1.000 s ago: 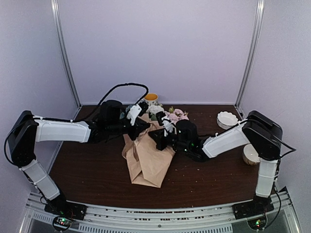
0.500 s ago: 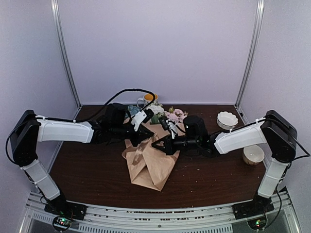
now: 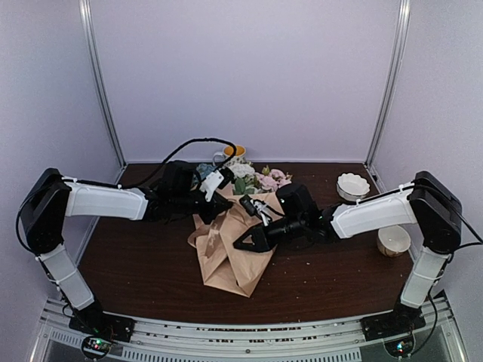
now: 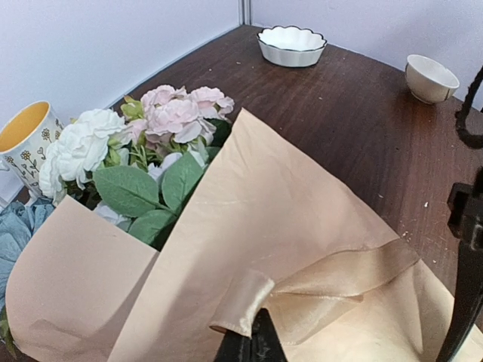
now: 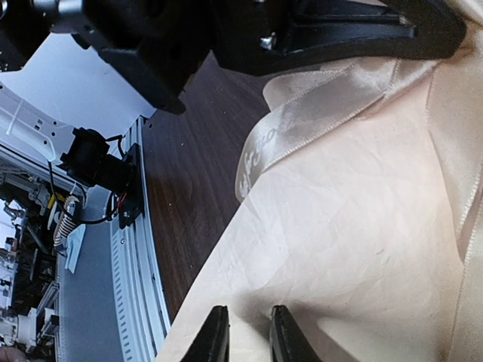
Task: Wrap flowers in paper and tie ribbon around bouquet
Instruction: Cross the ribbon over the folded bouquet.
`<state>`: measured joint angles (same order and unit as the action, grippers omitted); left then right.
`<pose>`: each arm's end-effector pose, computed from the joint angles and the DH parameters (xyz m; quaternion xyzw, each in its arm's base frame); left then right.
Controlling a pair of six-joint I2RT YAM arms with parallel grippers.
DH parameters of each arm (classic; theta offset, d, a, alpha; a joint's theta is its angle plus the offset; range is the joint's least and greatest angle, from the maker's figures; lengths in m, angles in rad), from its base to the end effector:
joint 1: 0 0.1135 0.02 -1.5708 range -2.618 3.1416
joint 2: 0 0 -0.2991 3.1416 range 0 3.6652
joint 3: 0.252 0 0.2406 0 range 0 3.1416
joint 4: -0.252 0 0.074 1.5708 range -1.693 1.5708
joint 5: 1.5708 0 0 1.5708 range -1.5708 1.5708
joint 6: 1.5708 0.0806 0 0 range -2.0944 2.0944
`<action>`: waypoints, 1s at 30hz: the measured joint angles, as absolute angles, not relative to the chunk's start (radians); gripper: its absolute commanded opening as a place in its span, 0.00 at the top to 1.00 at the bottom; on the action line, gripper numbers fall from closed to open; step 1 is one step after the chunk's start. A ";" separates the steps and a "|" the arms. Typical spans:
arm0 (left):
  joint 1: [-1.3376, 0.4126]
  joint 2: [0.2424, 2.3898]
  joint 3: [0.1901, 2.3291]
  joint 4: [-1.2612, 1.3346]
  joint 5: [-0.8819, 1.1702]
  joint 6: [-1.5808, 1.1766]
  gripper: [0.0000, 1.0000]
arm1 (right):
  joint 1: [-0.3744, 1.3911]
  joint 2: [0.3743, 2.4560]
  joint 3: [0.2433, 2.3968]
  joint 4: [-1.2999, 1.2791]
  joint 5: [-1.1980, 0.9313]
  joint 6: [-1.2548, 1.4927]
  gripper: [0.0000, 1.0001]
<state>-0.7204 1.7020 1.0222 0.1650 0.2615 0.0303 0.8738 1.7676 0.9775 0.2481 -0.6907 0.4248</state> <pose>0.2946 -0.2863 0.2354 0.3751 0.7727 -0.2749 0.4320 0.2185 0.3410 0.2133 -0.3447 0.7616 0.5147 0.1906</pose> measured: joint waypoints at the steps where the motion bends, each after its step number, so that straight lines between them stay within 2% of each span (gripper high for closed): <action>1: -0.720 1.704 1.022 0.168 0.261 0.030 1.00 | 0.873 1.768 0.978 0.246 -0.691 0.423 0.79; 11: -0.721 1.707 1.021 0.192 0.260 0.028 1.00 | 0.838 1.761 0.979 0.250 -0.670 0.415 0.72; 24: -0.721 1.721 1.021 0.210 0.261 0.020 1.00 | 0.809 1.789 1.097 0.226 -0.428 0.385 0.66; 30: -0.721 1.723 1.021 0.210 0.261 0.019 1.00 | 0.809 1.847 1.130 0.193 -0.390 0.358 0.66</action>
<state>-0.7208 1.7226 1.0210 0.2096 0.2611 0.0185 0.8093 1.8469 1.1301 0.1932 -0.3897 0.3576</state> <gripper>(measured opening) 0.007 0.337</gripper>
